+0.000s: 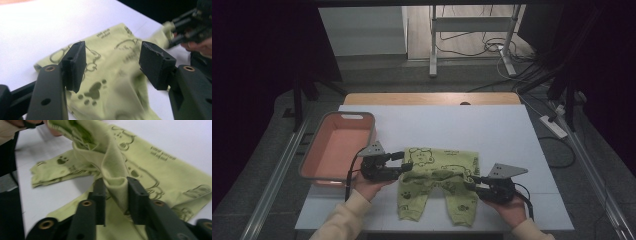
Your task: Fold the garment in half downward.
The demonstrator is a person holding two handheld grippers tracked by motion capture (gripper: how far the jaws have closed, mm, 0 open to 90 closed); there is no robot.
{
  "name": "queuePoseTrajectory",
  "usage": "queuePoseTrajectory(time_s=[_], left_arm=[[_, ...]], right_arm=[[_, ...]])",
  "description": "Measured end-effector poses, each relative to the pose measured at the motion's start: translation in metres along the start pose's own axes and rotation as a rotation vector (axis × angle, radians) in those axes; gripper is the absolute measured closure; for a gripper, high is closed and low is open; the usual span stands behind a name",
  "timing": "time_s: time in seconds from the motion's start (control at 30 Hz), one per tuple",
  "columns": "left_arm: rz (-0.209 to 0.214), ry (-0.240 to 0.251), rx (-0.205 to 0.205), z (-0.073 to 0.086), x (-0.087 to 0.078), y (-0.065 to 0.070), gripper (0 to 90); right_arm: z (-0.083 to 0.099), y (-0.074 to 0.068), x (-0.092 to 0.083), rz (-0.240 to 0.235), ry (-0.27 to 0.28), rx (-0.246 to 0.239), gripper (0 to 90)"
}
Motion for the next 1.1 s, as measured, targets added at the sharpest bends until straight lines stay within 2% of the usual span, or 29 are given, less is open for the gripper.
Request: queuePoseTrajectory(time_s=[0.07, 0.1, 0.13, 0.17, 0.2, 0.23, 0.3, 0.37, 0.43, 0.53, 0.6, 0.97, 1.1], left_arm=[[-0.007, 0.006, -0.007, -0.001, -0.001, -0.001, 38.5], [-0.007, 0.006, -0.007, -0.001, -0.001, -0.001, 38.5], [-0.013, 0.005, -0.015, -0.001, 0.0, -0.003, 38.4], [-0.013, 0.005, -0.015, -0.001, 0.0, -0.003, 38.4], [-0.018, 0.0, -0.023, -0.001, 0.001, -0.005, 38.4], [-0.018, 0.0, -0.023, -0.001, 0.001, -0.005, 38.5], [-0.022, -0.006, -0.031, 0.001, 0.004, -0.007, 38.5], [-0.024, -0.013, -0.033, 0.002, 0.006, -0.008, 38.5], [-0.024, -0.018, -0.035, 0.002, 0.007, -0.009, 38.5], [-0.026, -0.024, -0.036, 0.004, 0.007, -0.01, 38.3], [-0.028, -0.024, -0.039, 0.005, 0.007, -0.011, 38.3], [-0.035, -0.034, -0.044, 0.007, 0.009, -0.012, 38.2], [-0.035, -0.038, -0.046, 0.008, 0.01, -0.012, 38.2]], right_arm=[[0.004, -0.004, -0.002, -0.011, -0.014, 0.004, 58.8], [0.004, -0.004, -0.002, -0.011, -0.014, 0.004, 58.8], [0.006, -0.009, -0.006, -0.016, -0.019, 0.003, 50.6], [0.006, -0.009, -0.006, -0.016, -0.019, 0.003, 50.6], [0.009, -0.012, -0.008, -0.023, -0.029, 0.008, 42.6], [0.009, -0.012, -0.008, -0.023, -0.029, 0.008, 42.6], [0.014, -0.01, -0.011, -0.008, -0.053, 0.014, 37.0], [0.013, -0.008, -0.012, -0.001, -0.048, 0.026, 34.9], [0.011, -0.009, -0.012, -0.02, -0.036, 0.036, 34.7], [0.01, -0.012, -0.012, -0.035, -0.035, 0.019, 32.9], [0.009, -0.014, -0.012, -0.031, -0.03, 0.009, 32.8], [-0.004, -0.011, 0.001, -0.029, -0.008, 0.036, 32.9], [-0.016, -0.011, 0.005, -0.033, 0.016, 0.049, 33.0]])
Point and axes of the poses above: each handheld gripper's, and its own axes: x roughly forward along the jaws, z roughly out of its underside, y roughly to its right, the point moved 9 cm from there along x, roughly forward along the jaws, and after that the axes turned 13 degrees about x, right-handed, at the moved point
